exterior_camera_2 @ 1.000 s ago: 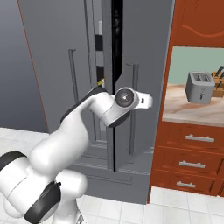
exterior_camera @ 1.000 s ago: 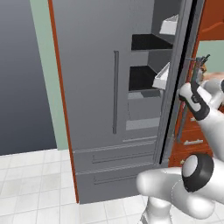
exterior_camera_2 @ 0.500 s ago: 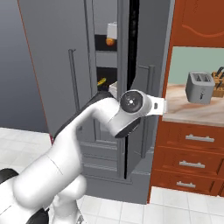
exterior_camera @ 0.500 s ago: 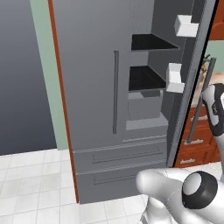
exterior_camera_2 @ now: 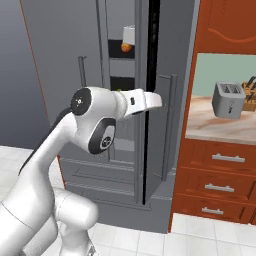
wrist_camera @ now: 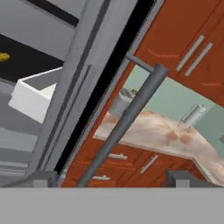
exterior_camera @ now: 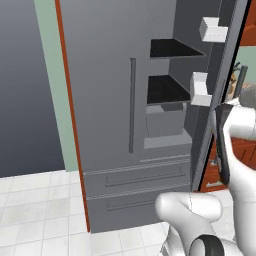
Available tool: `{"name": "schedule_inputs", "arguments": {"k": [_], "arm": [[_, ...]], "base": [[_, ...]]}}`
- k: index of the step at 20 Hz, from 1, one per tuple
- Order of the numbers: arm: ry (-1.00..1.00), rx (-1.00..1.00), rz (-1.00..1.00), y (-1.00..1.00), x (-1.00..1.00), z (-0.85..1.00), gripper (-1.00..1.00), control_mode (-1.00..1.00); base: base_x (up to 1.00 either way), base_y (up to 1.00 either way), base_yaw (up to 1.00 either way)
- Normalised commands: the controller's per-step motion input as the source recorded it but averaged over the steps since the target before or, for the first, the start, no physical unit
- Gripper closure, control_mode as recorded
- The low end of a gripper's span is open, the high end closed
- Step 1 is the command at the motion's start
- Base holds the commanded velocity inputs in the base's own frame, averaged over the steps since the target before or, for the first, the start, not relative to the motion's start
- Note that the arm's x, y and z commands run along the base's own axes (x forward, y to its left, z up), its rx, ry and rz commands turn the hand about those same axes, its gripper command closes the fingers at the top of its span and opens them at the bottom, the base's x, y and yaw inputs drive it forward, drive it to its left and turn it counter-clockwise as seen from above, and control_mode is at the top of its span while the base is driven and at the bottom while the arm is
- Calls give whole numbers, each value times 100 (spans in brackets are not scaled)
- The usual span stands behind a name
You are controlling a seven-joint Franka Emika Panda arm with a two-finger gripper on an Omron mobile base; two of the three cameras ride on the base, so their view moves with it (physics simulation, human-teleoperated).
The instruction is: Retrieve the peach and banana from the fridge and place them into the bowl on the dining table.
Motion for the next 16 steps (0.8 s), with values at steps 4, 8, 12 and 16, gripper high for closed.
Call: {"name": "schedule_inputs", "arguments": {"k": [4, 8, 12, 16], "arm": [[2, -35, 0, 94, 1, 40, -100, -100], [18, -31, 0, 56, 21, 22, -100, -100], [35, -30, 0, 19, 23, 24, -100, -100], [42, -34, -1, 15, 24, 27, -100, -100]], "base": [[0, 0, 0], [0, 0, 0], [0, 0, 0], [0, 0, 0]]}}
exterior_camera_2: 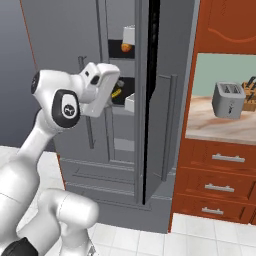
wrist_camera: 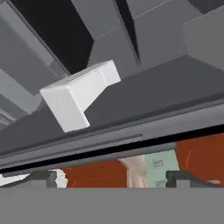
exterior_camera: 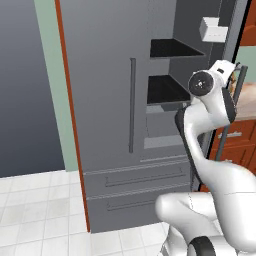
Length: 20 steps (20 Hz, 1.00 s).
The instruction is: Retrieve the peach and banana from the fridge and place them into the bowl on the dining table.
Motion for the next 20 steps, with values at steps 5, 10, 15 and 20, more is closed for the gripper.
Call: {"name": "schedule_inputs", "arguments": {"k": [5, 10, 15, 20], "arm": [[19, -26, -3, 18, 30, 3, -100, -100], [18, -6, 0, 0, 50, 0, -100, -100], [25, -5, 0, -1, 53, 0, -100, -100], [24, -6, -2, -18, 43, 0, -100, -100]], "base": [[0, 0, 0], [0, 0, 0], [0, 0, 0], [0, 0, 0]]}}
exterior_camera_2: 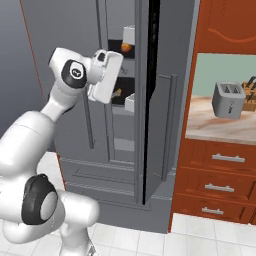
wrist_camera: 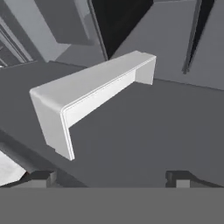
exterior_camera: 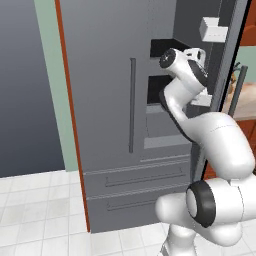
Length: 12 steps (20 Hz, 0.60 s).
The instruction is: Retrieve the peach and banana from the fridge and place them into the bowl on the dining table.
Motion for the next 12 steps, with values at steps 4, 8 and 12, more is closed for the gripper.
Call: {"name": "schedule_inputs", "arguments": {"k": [4, 8, 12], "arm": [[30, -6, -5, -42, 42, -5, -100, -100], [29, -7, -4, -40, 40, -8, -100, -100], [19, -2, -7, -79, -18, -12, -100, -100]], "base": [[0, 0, 0], [0, 0, 0], [0, 0, 0]]}}
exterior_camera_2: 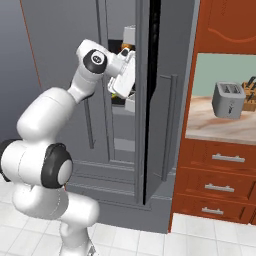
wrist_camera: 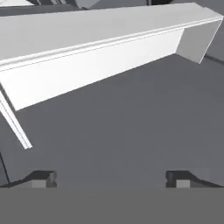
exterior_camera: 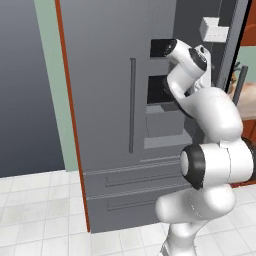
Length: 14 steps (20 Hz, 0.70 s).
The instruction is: Retrieve the peach and banana from the fridge and place them into the bowl on the dining table.
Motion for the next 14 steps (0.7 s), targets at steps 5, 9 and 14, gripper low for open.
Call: {"name": "schedule_inputs", "arguments": {"k": [5, 9, 14], "arm": [[6, 0, -14, -100, -87, -12, -100, -100], [1, 0, -18, -96, -94, -13, -100, -100], [-6, -7, -5, -11, -99, 26, -100, -100]], "base": [[0, 0, 0], [0, 0, 0], [0, 0, 0]]}}
